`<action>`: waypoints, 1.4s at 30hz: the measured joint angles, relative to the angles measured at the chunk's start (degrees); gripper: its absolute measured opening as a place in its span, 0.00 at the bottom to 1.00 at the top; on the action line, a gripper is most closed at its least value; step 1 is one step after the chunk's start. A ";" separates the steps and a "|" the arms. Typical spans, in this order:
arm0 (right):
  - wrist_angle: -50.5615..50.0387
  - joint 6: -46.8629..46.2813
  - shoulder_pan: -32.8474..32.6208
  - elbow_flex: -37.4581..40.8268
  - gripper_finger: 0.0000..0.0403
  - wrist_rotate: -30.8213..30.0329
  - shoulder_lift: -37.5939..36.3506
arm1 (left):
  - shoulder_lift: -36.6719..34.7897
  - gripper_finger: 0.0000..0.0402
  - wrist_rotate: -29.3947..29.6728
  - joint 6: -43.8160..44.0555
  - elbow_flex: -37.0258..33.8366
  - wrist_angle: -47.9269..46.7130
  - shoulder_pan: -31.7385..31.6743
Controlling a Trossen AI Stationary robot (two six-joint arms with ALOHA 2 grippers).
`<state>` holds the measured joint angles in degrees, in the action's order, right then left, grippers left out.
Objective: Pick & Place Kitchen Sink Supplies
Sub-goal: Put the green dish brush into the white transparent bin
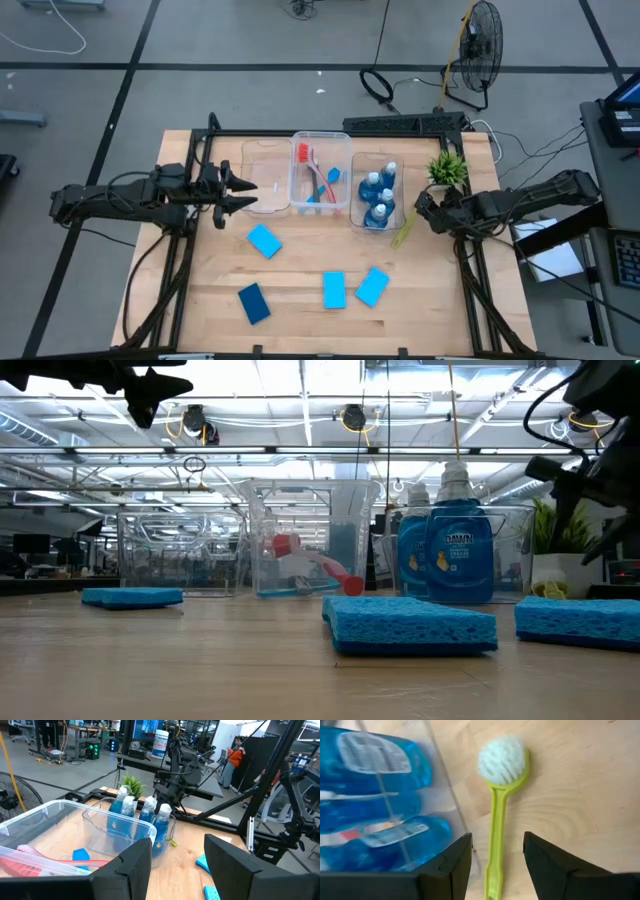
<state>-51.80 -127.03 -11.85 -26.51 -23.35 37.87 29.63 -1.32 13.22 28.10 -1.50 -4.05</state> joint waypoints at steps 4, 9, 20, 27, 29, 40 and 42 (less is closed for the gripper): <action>0.21 0.97 3.05 -0.01 0.41 4.44 2.69 | 0.00 0.46 0.49 -1.53 0.00 0.00 0.00; 1.52 4.16 6.83 -0.01 0.41 6.86 4.80 | 0.00 0.46 3.13 -1.09 0.00 0.00 0.00; 4.93 12.51 15.24 -0.01 0.41 8.79 7.01 | 0.00 0.46 3.42 -1.07 0.00 0.00 0.00; 7.87 16.87 19.73 -0.01 0.41 11.57 10.48 | 0.00 0.46 3.48 -1.07 0.00 0.00 0.00; 9.98 19.14 20.90 -0.01 0.41 11.62 11.61 | 0.00 0.46 3.48 -1.10 0.00 0.00 0.00; 10.04 20.69 23.05 0.01 0.41 13.15 16.45 | -0.01 0.46 3.48 -1.17 0.00 0.02 0.00; 10.04 20.73 23.05 0.01 0.41 13.19 17.44 | 0.00 0.46 3.48 -1.22 0.00 0.00 0.00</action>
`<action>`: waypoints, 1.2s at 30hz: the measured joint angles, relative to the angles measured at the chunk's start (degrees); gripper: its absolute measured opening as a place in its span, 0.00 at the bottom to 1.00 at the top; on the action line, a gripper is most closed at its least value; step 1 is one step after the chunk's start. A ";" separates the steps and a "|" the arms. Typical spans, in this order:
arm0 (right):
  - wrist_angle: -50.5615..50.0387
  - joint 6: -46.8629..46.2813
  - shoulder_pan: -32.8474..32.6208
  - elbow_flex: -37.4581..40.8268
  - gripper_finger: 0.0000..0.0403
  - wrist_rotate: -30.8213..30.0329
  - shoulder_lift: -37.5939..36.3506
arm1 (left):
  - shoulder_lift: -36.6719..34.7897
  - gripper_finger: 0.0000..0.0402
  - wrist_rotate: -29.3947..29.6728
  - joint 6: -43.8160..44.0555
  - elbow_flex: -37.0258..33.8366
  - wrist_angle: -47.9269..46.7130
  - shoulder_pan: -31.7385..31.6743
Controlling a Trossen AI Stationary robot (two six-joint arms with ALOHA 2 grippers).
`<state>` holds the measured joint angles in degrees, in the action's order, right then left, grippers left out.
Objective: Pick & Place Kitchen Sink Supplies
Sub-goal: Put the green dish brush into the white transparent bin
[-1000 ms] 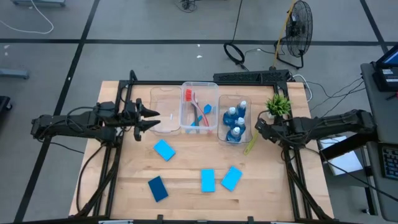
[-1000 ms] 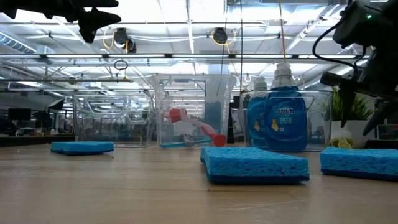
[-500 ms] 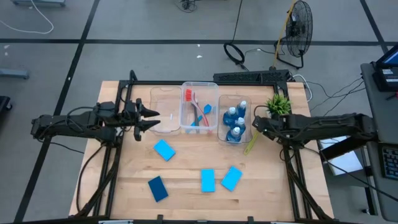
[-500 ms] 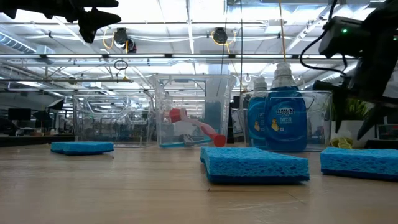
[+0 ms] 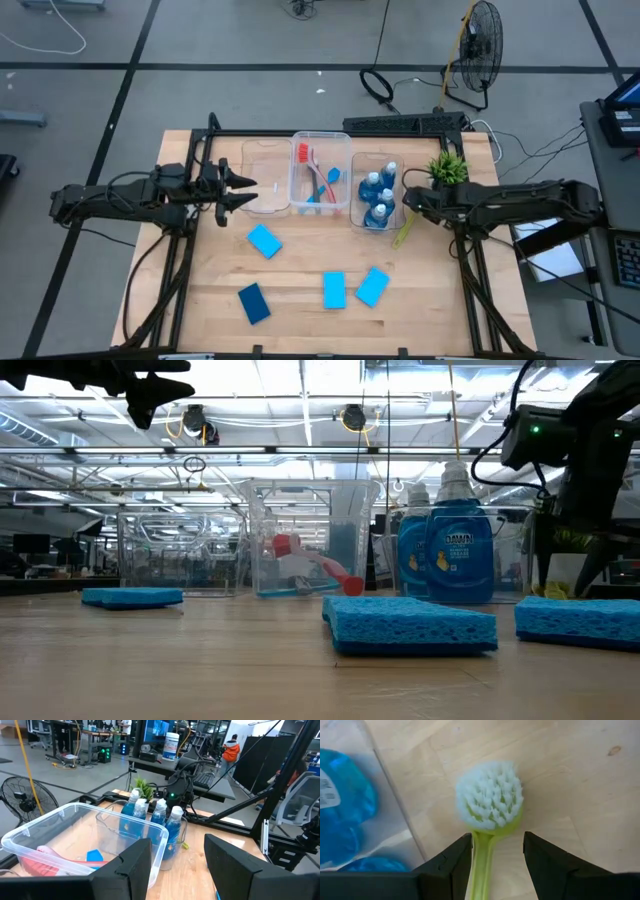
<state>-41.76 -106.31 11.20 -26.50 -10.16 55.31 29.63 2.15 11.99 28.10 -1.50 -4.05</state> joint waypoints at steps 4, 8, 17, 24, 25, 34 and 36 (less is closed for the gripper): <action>-0.76 0.62 -0.01 0.00 0.41 1.70 2.15 | 0.00 0.46 -0.01 -0.03 0.00 0.00 0.00; -1.22 2.23 -0.02 -0.04 0.41 2.60 3.57 | 0.00 0.46 -0.02 0.13 0.00 0.00 -0.01; -9.29 2.61 -0.02 0.00 0.41 3.20 1.09 | 0.00 0.46 -0.04 0.78 0.00 0.02 0.00; -9.35 3.73 -0.04 0.11 0.41 3.03 0.30 | -0.01 0.46 -0.04 0.80 0.00 0.03 0.00; -9.35 3.84 -0.04 0.11 0.41 3.04 0.30 | -0.02 0.46 -0.04 0.80 0.00 0.04 0.00; -8.89 8.14 -0.04 0.14 0.41 3.02 0.98 | -0.02 0.46 -0.07 1.57 0.00 0.04 0.00; -7.88 8.51 -0.04 0.20 0.41 3.07 1.32 | 0.00 0.46 -0.09 2.02 0.00 0.04 0.00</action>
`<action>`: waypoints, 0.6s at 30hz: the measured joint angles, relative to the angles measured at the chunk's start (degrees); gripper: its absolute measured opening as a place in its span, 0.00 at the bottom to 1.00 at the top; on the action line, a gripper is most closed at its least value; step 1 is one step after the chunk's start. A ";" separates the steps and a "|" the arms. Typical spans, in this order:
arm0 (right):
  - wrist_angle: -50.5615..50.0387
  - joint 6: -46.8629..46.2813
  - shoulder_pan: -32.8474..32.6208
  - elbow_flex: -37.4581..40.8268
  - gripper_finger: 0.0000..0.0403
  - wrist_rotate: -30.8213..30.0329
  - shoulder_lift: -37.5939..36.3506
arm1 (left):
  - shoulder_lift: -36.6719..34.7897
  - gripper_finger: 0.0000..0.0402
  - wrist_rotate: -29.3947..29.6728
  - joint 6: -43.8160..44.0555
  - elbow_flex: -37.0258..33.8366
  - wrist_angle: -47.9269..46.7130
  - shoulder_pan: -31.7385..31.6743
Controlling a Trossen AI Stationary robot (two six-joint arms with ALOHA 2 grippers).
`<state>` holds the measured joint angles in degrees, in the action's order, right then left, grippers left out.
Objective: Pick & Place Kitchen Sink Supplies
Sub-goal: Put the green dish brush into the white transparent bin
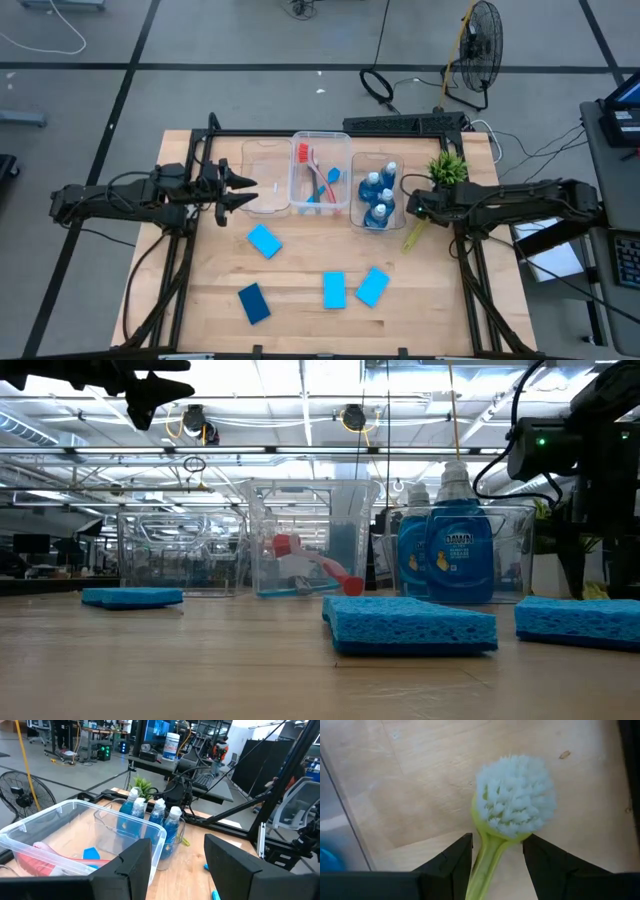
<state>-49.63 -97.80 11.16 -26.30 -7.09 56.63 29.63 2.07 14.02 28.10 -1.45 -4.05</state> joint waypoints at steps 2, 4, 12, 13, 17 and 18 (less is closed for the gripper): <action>1.98 0.18 -0.02 0.00 0.41 -0.05 0.28 | -0.02 0.46 0.00 0.05 0.00 0.00 0.00; 3.33 1.37 0.00 0.00 0.41 -0.07 0.69 | 0.00 0.46 0.00 0.04 0.00 0.00 0.00; 3.02 1.62 0.00 0.14 0.41 -0.29 1.45 | 0.00 0.46 -0.01 0.27 0.00 -0.02 0.00; 3.59 1.60 0.00 0.48 0.41 -0.31 1.43 | -0.01 0.46 -0.01 0.27 0.00 -0.02 0.00; 5.33 1.20 -0.02 2.09 0.38 -0.33 1.31 | 0.00 0.46 0.00 0.29 0.00 -0.02 0.00; 5.33 1.14 -0.02 2.21 0.37 -0.32 1.37 | -0.02 0.46 0.00 0.29 0.00 -0.02 0.00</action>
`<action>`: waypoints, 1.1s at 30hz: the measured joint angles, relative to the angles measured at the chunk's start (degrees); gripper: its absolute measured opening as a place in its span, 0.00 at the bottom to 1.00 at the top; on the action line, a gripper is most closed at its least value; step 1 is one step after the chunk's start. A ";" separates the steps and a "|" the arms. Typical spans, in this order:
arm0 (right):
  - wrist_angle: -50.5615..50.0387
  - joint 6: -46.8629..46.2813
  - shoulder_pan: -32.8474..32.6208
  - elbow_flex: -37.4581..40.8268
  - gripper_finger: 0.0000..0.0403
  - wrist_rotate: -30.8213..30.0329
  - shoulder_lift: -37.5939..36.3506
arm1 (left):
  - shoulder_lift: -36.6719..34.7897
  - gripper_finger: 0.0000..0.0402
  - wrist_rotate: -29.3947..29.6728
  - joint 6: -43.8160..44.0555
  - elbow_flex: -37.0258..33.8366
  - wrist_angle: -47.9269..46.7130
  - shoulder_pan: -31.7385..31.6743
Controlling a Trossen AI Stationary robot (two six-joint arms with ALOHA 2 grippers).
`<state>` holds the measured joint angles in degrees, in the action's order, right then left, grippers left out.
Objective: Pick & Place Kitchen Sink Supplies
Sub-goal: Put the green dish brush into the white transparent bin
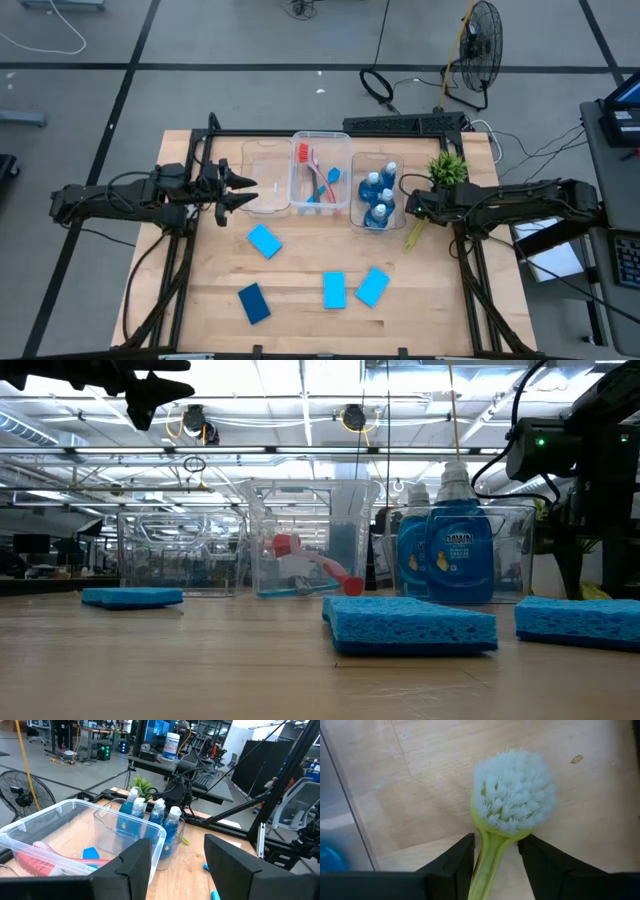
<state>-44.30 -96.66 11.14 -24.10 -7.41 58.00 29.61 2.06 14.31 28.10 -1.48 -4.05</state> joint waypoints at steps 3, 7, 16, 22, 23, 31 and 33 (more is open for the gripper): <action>-0.36 0.04 0.00 0.03 0.31 0.04 -0.10 | 0.00 0.46 0.00 0.00 0.00 0.02 0.00; -0.83 0.02 0.00 0.08 0.22 0.18 -0.26 | 0.01 0.46 0.00 0.07 0.00 0.02 0.00; -0.27 1.82 0.00 0.13 0.08 0.06 -0.31 | 0.01 0.46 -0.02 1.25 0.00 0.00 0.00; -0.29 2.68 0.02 0.17 0.08 0.19 -2.01 | 0.02 0.46 -0.02 1.55 0.00 0.01 0.00; -0.34 2.80 0.02 0.21 0.08 0.16 -2.58 | 0.00 0.46 0.00 1.94 0.00 0.00 0.00; -2.42 3.53 0.02 0.44 0.08 0.16 -7.62 | 0.02 0.46 0.00 4.09 0.00 -0.02 0.00; -3.01 3.94 0.02 0.44 0.08 0.16 -8.92 | 0.00 0.46 0.00 4.26 0.00 0.00 0.00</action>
<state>-47.31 -92.73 11.16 -23.66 -7.25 49.08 29.61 2.06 18.57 28.10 -1.48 -4.05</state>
